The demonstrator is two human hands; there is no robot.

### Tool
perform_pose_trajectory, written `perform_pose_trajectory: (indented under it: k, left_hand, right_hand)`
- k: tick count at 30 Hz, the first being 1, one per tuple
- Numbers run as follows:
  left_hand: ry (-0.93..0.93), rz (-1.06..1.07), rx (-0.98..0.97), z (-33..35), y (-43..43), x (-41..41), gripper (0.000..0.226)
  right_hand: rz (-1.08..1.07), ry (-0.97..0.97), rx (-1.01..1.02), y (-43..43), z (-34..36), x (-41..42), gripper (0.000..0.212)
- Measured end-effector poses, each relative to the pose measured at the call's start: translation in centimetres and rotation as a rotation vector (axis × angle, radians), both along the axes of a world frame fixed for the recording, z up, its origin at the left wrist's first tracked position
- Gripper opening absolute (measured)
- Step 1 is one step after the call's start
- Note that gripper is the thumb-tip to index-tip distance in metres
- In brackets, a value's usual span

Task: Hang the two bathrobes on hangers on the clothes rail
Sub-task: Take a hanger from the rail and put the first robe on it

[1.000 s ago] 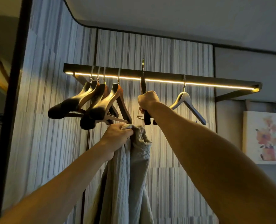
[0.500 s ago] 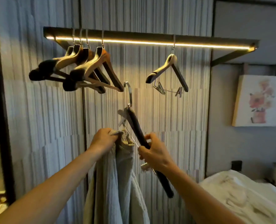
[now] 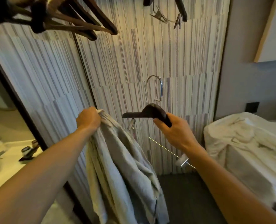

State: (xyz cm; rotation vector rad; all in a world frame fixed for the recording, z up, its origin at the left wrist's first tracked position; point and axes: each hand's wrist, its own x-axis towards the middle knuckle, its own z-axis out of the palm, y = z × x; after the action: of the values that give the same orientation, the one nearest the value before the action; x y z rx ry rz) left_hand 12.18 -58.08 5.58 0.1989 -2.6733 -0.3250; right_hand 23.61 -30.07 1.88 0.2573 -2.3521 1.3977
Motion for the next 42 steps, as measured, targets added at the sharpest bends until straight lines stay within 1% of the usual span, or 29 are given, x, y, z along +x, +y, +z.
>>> perform_pose_trajectory:
  k: [2, 4, 6, 8, 9, 11, 13, 16, 18, 20, 21, 24, 25, 27, 28, 29, 30, 32, 33, 34, 36, 38, 40, 42]
  left_hand:
    - [-0.039, 0.046, 0.002, -1.2, -0.8, 0.1, 0.027]
    - [-0.047, 0.052, 0.092, -2.6, -0.4, 0.3, 0.028]
    - [-0.017, -0.02, 0.221, -3.5, 0.9, 0.5, 0.024]
    - [0.001, -0.127, 0.284, -3.8, 2.3, 0.5, 0.017]
    - [0.005, -0.172, 0.296, -3.9, 3.0, 0.6, 0.017]
    - [0.029, -0.266, 0.313, -3.6, 4.3, 1.3, 0.025]
    - [0.048, -0.384, 0.29, -3.1, 5.9, 2.0, 0.029]
    - [0.075, -0.536, 0.264, -2.1, 8.9, 3.9, 0.017]
    - [0.12, -0.597, 0.326, -1.5, 10.6, 5.3, 0.02]
    - [0.129, -0.657, 0.376, -1.1, 11.1, 6.4, 0.024]
    - [0.143, -0.701, 0.357, -1.0, 11.1, 6.5, 0.024]
    - [0.232, -0.753, 0.141, -1.2, 10.0, 5.7, 0.034]
    - [0.211, -0.788, 0.116, -1.4, 9.6, 5.3, 0.037]
    - [0.101, -0.849, 0.161, -1.6, 9.6, 5.0, 0.039]
    - [0.075, -0.842, 0.151, -1.7, 9.6, 4.7, 0.046]
    - [0.095, -0.826, 0.107, -1.8, 9.5, 4.4, 0.055]
    - [0.14, -0.812, 0.057, -2.0, 9.3, 3.9, 0.063]
    - [0.245, -0.812, -0.024, -2.4, 8.9, 3.4, 0.068]
    - [0.275, -0.825, -0.053, -2.6, 8.8, 3.1, 0.069]
    - [0.301, -0.846, -0.067, -2.8, 8.7, 3.0, 0.069]
    - [0.326, -0.881, -0.075, -2.7, 8.6, 3.0, 0.069]
    - [0.34, -0.913, -0.039, -2.4, 8.4, 2.9, 0.067]
    - [0.346, -0.944, -0.001, -2.1, 7.9, 2.8, 0.061]
    - [0.342, -0.961, 0.014, -2.0, 7.3, 2.9, 0.06]
  right_hand:
    - [0.001, 0.018, 0.029, 1.0, 0.0, 1.0, 0.01]
    - [0.022, 0.018, 0.038, 1.7, 0.2, 1.6, 0.008]
    - [0.092, -0.023, 0.018, 2.2, 0.2, 1.9, 0.015]
    - [0.194, -0.107, -0.063, 2.4, -0.2, 2.1, 0.02]
    - [0.234, -0.145, -0.108, 2.4, -0.4, 2.2, 0.02]
    - [0.258, -0.192, -0.123, 2.3, -1.1, 2.0, 0.02]
    - [0.255, -0.223, -0.124, 1.9, -1.9, 1.7, 0.021]
    - [0.21, -0.205, -0.108, 0.1, -3.1, 0.8, 0.022]
    - [0.12, -0.141, -0.081, -1.2, -3.6, 0.4, 0.02]
    - [0.071, -0.091, -0.109, -1.9, -3.7, 0.2, 0.02]
    - [0.069, -0.071, -0.137, -1.8, -3.6, 0.0, 0.02]
    - [0.107, -0.051, -0.219, -1.7, -3.0, -0.3, 0.02]
    - [0.124, -0.05, -0.249, -1.6, -2.8, -0.4, 0.02]
    - [0.194, -0.076, -0.3, -1.7, -2.3, -0.5, 0.024]
    - [0.238, -0.113, -0.329, -1.7, -2.2, -0.5, 0.029]
    - [0.274, -0.16, -0.369, -1.6, -2.0, -0.4, 0.033]
    - [0.296, -0.216, -0.4, -1.5, -1.9, -0.4, 0.037]
    - [0.286, -0.343, -0.428, -0.8, -2.5, -1.3, 0.039]
    - [0.274, -0.402, -0.401, -0.2, -3.0, -2.0, 0.037]
    - [0.275, -0.454, -0.311, 0.4, -3.6, -2.7, 0.033]
    - [0.353, -0.561, -0.107, 1.3, -5.1, -3.6, 0.023]
    - [0.446, -0.673, 0.058, 1.3, -6.6, -4.2, 0.019]
    - [0.464, -0.628, 0.209, 0.5, -7.7, -4.5, 0.018]
    - [0.422, -0.559, 0.238, -0.5, -8.0, -4.5, 0.011]
